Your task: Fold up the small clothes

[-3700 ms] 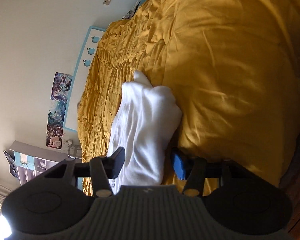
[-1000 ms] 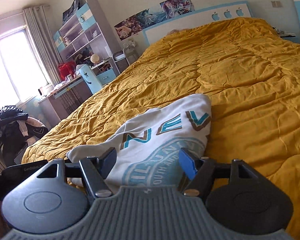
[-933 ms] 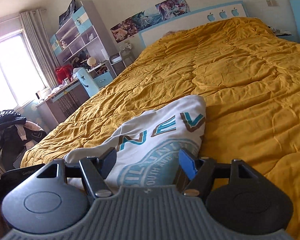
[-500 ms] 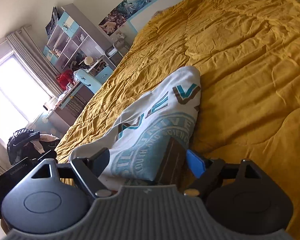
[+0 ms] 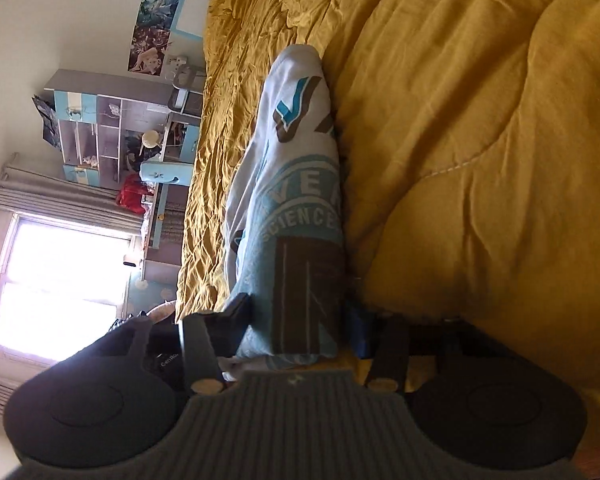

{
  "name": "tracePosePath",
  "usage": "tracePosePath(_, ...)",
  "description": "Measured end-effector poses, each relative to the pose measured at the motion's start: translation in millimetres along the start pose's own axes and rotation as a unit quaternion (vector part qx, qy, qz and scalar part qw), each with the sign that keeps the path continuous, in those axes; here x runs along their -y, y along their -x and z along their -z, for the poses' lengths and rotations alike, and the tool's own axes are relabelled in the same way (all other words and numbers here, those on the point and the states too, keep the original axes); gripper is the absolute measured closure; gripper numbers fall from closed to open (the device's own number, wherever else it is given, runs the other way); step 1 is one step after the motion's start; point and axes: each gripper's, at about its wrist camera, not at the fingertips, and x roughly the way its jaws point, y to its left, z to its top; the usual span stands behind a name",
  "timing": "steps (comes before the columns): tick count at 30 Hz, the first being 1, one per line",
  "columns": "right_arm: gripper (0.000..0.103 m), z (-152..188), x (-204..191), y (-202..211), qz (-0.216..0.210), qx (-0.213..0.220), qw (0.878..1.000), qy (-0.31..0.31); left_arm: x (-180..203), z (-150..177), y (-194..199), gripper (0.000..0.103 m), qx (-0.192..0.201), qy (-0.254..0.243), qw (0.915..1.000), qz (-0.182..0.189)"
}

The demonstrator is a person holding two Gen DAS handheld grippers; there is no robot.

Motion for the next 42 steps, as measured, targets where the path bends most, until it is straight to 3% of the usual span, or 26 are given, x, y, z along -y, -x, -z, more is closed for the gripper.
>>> tracePosePath(1,0.077,2,-2,-1,0.008,0.004,1.0,0.011,-3,0,4,0.099,-0.005,0.012,0.9999,0.002)
tracePosePath(4,0.085,-1,5,3,-0.01,-0.004,1.0,-0.007,-6,3,17,0.099,-0.016,0.033,0.9993,-0.001)
tracePosePath(7,0.087,-9,13,11,-0.026,-0.023,0.999,-0.028,-8,8,31,0.099,-0.018,0.049,0.9986,-0.002)
tracePosePath(10,0.087,-11,3,11,-0.005,-0.029,1.0,0.008,-5,7,40,0.099,-0.026,0.034,0.9991,-0.008)
tracePosePath(15,0.073,-21,6,12,-0.006,-0.038,0.999,0.004,-10,8,50,0.095,-0.01,0.006,0.9998,0.017)
tracePosePath(17,0.069,-24,7,17,-0.007,-0.026,1.0,0.002,-7,5,53,0.089,-0.001,-0.002,1.0,0.005)
tracePosePath(19,0.062,-30,6,23,-0.001,-0.011,1.0,0.002,0,2,57,0.079,0.002,-0.022,0.9998,0.0)
tracePosePath(21,0.057,-36,0,26,0.002,-0.004,1.0,0.001,6,0,60,0.058,0.005,-0.034,0.9994,-0.004)
tracePosePath(24,0.046,-46,-8,29,0.008,-0.003,1.0,0.016,17,-4,64,0.044,0.01,-0.061,0.9978,-0.024)
tracePosePath(30,0.045,-65,-30,19,0.043,-0.012,0.996,0.076,30,-26,70,0.036,0.016,-0.099,0.9908,-0.091)
tracePosePath(34,0.045,-76,-40,7,0.069,-0.015,0.992,0.104,36,-47,62,0.034,0.014,-0.138,0.9844,-0.108)
tracePosePath(37,0.035,-87,-43,-4,0.088,-0.021,0.988,0.123,33,-67,43,0.033,-0.02,-0.144,0.9859,-0.082)
tracePosePath(42,0.031,-105,-36,-28,0.097,-0.059,0.986,0.12,10,-101,-13,0.032,-0.114,-0.101,0.988,0.027)
